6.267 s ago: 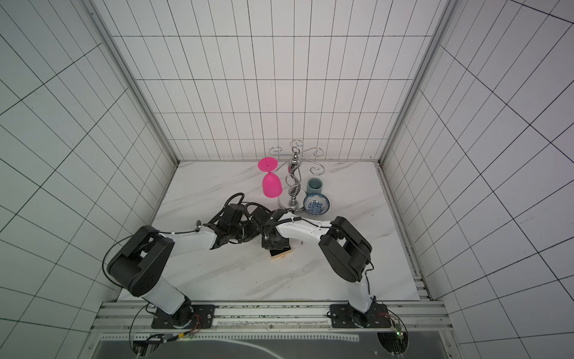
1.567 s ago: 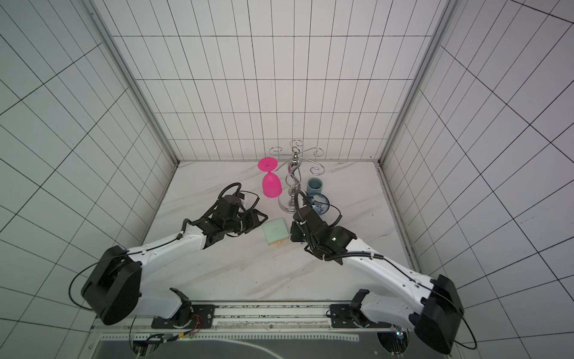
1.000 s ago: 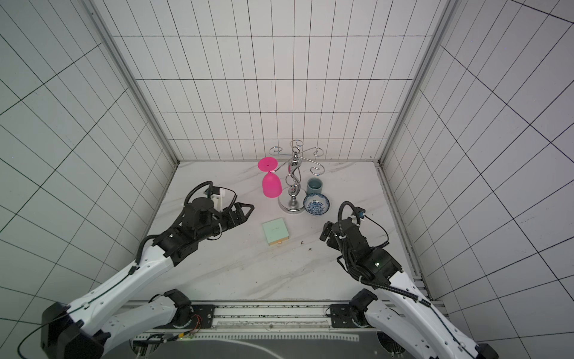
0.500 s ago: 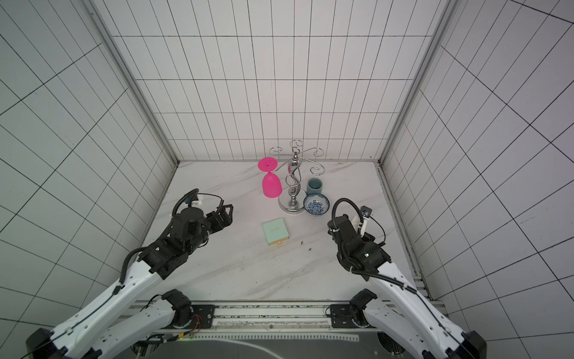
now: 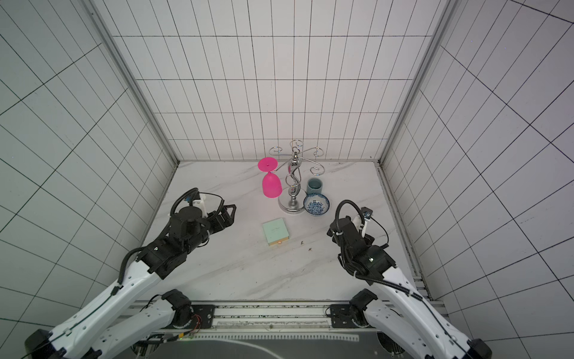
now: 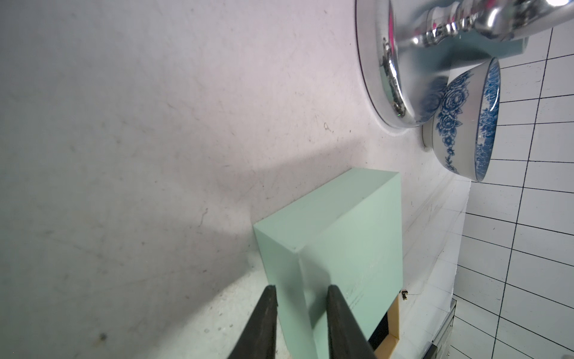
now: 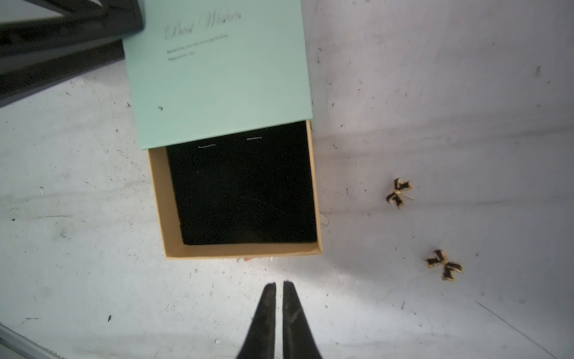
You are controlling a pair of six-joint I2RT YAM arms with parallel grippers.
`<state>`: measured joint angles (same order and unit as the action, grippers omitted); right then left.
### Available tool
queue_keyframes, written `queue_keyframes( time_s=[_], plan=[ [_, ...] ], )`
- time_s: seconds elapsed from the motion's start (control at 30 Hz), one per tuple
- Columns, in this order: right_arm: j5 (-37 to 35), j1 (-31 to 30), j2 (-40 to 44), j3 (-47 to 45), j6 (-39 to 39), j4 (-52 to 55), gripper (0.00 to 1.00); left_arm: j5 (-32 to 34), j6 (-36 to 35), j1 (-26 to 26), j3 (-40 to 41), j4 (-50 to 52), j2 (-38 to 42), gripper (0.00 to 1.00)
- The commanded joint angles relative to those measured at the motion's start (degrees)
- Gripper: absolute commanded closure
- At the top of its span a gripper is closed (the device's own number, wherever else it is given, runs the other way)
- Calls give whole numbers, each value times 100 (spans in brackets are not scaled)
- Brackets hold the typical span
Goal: Take out the earrings from the drawer-style jewelry box
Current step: Close the drawer of the jewelry box.
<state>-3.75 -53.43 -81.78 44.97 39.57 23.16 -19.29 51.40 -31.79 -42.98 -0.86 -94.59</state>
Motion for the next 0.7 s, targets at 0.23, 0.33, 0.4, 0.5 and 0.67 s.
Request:
queue_keyframes(
  time_s=[0.23,0.33,0.4,0.5,0.67],
  plan=[
    [93,-62,-387,-162,-81,-280,90,83,-86,-39,-158,109,-103,72],
    [-25,-42,-502,-37,-128,-316,90,74,-93,-60,-158,109,-102,72],
    [-72,-6,-578,51,-177,-349,90,67,-101,-72,-158,104,-104,72],
    [-83,82,-730,191,-254,-380,90,66,-104,-98,-158,103,-110,72],
    [3,176,-878,392,-326,-524,90,60,-119,-108,-150,103,-128,72]
  ],
)
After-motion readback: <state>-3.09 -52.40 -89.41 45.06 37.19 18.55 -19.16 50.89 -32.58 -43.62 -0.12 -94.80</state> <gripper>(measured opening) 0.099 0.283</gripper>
